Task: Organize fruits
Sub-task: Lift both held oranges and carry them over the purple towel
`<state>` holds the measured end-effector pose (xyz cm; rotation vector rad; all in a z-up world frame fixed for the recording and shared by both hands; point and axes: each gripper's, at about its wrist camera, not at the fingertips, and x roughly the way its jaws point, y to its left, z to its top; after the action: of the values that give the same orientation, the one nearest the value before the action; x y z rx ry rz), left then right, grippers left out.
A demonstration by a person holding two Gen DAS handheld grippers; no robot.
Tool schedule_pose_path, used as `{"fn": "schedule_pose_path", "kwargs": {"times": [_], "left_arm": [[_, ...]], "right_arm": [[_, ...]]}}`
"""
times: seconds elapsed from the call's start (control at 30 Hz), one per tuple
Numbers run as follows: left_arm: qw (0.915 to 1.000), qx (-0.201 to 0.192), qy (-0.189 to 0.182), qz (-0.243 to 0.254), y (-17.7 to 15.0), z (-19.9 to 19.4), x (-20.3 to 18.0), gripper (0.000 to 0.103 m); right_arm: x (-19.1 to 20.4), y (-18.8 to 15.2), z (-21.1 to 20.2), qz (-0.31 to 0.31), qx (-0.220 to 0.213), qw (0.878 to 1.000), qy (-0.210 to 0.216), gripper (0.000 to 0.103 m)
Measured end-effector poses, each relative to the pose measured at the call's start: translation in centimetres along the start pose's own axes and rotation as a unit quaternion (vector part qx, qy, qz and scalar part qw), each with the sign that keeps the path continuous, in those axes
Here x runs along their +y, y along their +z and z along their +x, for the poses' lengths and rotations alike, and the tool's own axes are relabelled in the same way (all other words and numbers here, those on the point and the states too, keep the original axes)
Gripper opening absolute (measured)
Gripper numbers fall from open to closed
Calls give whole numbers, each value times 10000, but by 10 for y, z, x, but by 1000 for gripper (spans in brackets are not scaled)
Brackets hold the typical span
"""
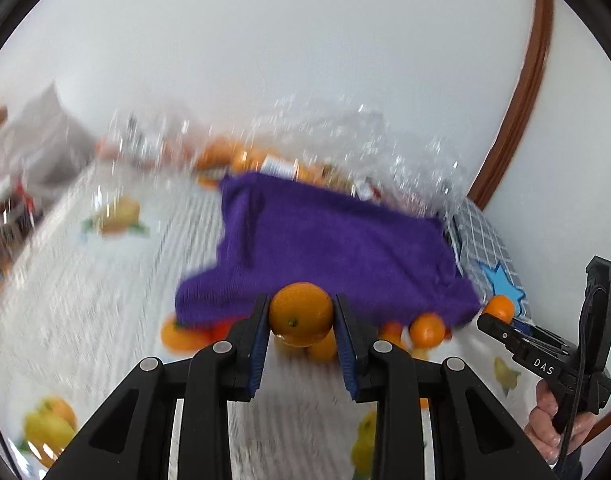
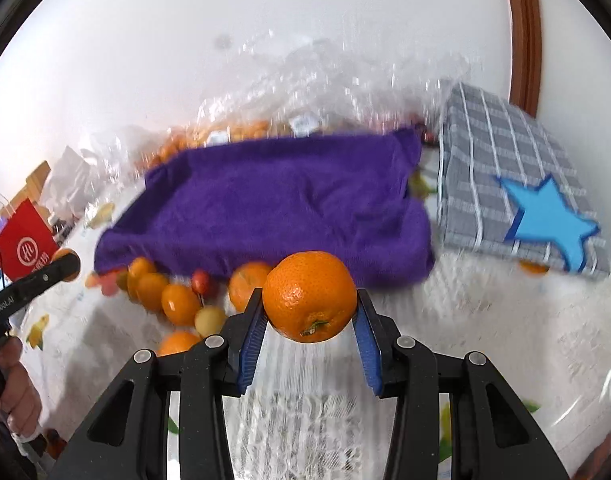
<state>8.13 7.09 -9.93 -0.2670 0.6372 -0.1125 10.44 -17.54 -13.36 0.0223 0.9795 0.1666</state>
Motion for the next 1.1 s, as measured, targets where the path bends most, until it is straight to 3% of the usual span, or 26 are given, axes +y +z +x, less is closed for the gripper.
{"fn": "schedule_pose_path", "kwargs": {"times": [0.3,0.43,0.57,0.83,0.9,1.1], "left_arm": [[9991,-238,258,222,79,32,-18,29],[9985,-238,378,304,95,63,-26,29],[9979,41,552,332,104,105,-31,29],[9968,392,611,322,102,172,-23,29],[9958,693,518,292,97,186,-17,30],[9918,1091,503,444,80,204,-10,30]], "right_arm": [[4,71,1,-100,-380,9992,-6,43],[0,97,20,-95,-422,9990,-54,43],[-12,114,46,116,-370,9992,-2,43],[-31,115,109,482,116,9988,17,43],[-33,108,122,421,283,9987,-26,43],[-27,91,140,207,487,9984,-183,43]]}}
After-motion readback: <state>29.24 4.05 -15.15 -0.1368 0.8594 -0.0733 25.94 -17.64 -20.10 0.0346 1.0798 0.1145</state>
